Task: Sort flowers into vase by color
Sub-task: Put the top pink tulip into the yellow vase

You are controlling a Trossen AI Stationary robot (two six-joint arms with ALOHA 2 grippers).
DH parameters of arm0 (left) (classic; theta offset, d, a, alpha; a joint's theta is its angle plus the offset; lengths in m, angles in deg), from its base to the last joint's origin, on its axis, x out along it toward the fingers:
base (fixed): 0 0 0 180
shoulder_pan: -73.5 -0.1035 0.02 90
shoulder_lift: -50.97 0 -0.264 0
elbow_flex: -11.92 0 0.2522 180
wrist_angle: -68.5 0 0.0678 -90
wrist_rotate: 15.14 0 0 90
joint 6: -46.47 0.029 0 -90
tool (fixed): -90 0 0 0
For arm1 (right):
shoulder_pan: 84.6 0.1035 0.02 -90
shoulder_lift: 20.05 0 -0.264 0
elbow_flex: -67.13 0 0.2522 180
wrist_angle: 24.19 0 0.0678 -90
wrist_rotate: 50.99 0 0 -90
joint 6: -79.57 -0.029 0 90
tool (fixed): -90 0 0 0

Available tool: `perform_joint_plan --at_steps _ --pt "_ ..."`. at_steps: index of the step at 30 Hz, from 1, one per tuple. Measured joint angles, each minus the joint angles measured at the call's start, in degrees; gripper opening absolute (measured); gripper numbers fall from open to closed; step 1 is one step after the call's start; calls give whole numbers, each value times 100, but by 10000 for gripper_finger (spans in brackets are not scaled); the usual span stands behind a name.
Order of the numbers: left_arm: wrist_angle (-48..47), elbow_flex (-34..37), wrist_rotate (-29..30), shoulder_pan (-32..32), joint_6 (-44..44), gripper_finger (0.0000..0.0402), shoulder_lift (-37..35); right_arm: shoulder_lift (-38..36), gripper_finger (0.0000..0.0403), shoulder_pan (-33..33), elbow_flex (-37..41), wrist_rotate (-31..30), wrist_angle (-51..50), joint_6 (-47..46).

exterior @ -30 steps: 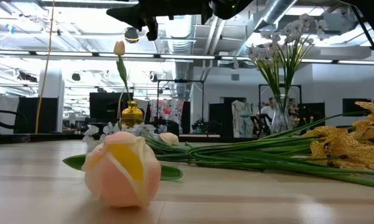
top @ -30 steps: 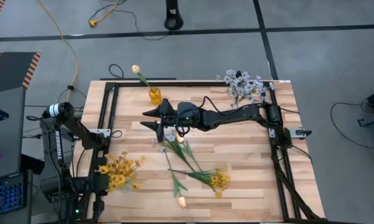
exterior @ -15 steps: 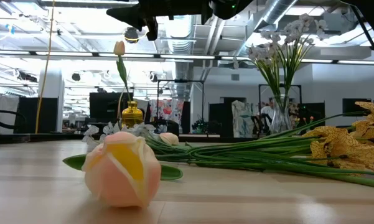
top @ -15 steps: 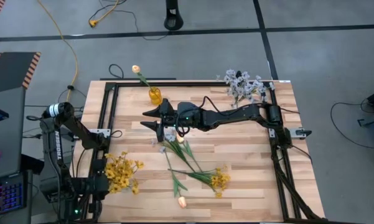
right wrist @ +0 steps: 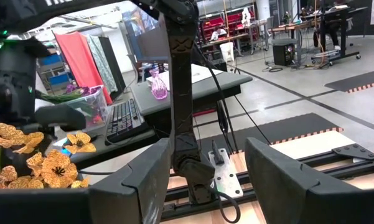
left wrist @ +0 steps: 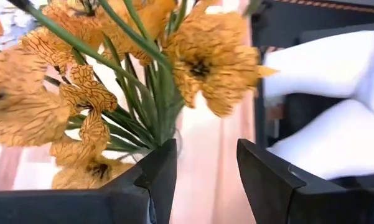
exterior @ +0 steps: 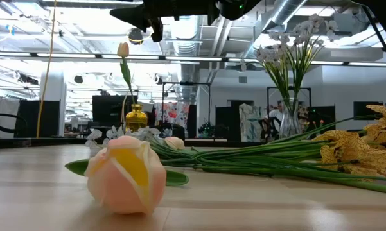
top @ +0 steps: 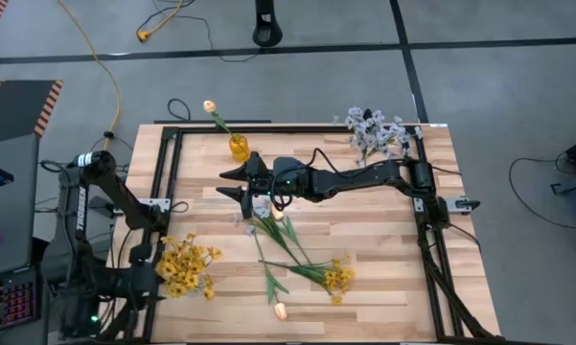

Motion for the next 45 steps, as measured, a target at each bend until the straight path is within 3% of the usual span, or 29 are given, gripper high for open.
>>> perform_joint_plan --at_steps 5,20,24,33,40,45 --pt "-44 -147 261 263 42 153 -318 -127 234 0 6 0 -425 5" --pt "-165 -150 2774 502 1684 153 -2270 -1136 234 11 2 -2 -3580 241" --pt "-476 -153 3426 376 1725 153 -2802 -1165 234 22 -2 -2 -4242 153" --pt "-1398 -121 3713 -359 1072 153 -3567 -1126 234 55 0 -7 -5963 -652" --pt "-1346 530 3672 -759 980 153 -3621 -1126 234 286 0 -7 -6151 -751" --pt "-1286 1125 3275 -1012 222 153 -3621 -1126 234 538 0 -9 -6360 -875"
